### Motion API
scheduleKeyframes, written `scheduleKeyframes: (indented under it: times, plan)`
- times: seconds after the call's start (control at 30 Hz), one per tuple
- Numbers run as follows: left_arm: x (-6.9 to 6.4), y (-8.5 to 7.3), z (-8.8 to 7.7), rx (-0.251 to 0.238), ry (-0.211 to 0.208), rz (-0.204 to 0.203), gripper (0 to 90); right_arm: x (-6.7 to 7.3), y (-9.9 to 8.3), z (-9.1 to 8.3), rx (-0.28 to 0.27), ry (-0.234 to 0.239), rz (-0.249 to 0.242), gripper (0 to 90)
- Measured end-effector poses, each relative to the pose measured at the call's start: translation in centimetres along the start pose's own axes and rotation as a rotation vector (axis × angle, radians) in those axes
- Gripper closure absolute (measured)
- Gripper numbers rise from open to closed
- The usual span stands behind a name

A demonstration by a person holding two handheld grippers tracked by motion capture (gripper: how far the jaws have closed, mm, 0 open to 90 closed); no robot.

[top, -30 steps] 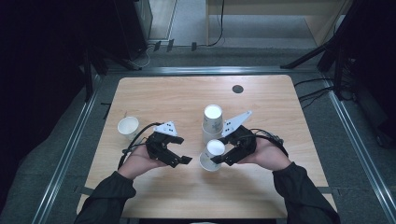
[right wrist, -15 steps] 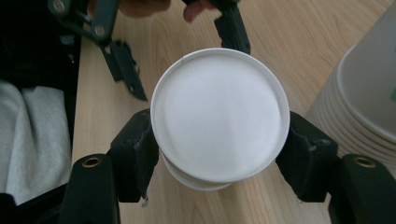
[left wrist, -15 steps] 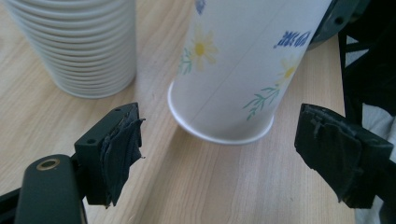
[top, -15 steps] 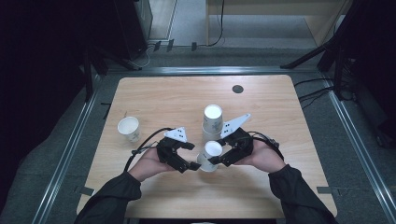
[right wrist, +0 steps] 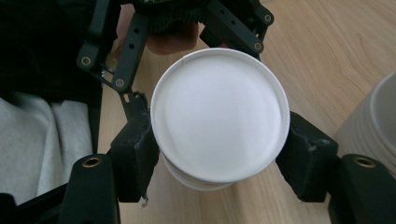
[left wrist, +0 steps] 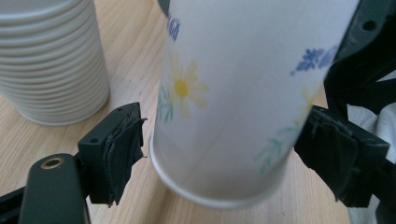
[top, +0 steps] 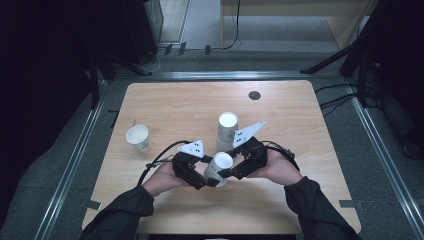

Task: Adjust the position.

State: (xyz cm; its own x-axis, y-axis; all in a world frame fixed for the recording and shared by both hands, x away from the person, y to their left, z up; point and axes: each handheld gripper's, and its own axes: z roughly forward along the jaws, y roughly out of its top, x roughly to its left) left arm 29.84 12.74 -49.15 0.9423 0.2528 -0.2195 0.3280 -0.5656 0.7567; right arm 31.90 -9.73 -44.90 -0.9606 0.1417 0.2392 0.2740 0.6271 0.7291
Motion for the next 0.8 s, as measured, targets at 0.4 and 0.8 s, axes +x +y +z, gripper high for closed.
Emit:
scheduleKeyframes:
  times: [0.4, 0.8]
  plan:
    - [-0.48, 0.03, -0.33, -0.01, 0.006, 0.064, 29.4, -0.02, 0.08, 0.41, 0.002, 0.017, 0.015, 35.8]
    - [-0.37, 0.11, -0.42, 0.003, -0.001, 0.063, 33.7, -0.09, 0.05, 0.43, 0.005, 0.022, 0.029, 36.0]
